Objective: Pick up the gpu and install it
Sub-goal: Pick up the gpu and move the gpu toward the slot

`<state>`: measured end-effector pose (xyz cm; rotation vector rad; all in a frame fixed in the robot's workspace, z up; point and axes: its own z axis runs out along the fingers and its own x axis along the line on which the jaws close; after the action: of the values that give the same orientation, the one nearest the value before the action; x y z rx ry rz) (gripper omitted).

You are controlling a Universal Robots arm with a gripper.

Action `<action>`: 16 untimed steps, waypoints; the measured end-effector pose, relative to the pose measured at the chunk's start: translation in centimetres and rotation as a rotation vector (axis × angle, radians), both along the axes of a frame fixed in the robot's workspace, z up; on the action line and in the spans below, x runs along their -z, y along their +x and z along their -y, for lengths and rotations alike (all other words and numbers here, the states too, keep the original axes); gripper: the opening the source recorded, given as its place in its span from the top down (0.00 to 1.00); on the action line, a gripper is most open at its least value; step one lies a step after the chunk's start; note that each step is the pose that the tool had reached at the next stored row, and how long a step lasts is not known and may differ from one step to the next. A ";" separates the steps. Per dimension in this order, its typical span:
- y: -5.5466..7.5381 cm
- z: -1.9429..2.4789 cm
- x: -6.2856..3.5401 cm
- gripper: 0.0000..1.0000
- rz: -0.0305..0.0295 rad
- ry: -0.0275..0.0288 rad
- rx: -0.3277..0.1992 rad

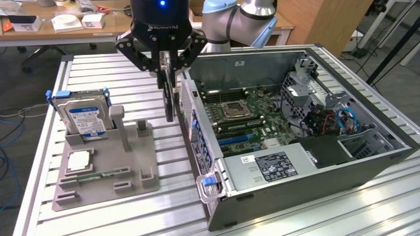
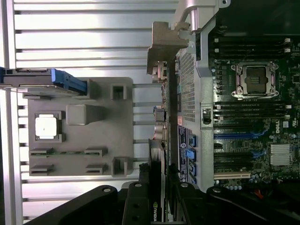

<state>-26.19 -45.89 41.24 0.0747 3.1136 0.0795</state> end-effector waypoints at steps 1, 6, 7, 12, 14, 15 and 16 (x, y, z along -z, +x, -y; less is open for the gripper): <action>0.1 0.00 0.00 0.74 0.0000 0.0000 0.000; 0.9 0.00 0.00 0.74 0.0000 0.0001 0.000; 1.0 0.00 0.01 0.74 0.0001 0.0001 0.000; 1.8 0.00 0.01 0.74 0.0000 0.0001 0.000; 2.0 0.00 0.00 0.74 -0.0001 0.0001 0.000; 2.1 0.00 0.00 0.74 -0.0002 0.0001 0.000; 2.2 0.00 0.00 0.74 -0.0003 0.0000 0.000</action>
<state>-23.96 -45.89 41.24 0.0745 3.1139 0.0795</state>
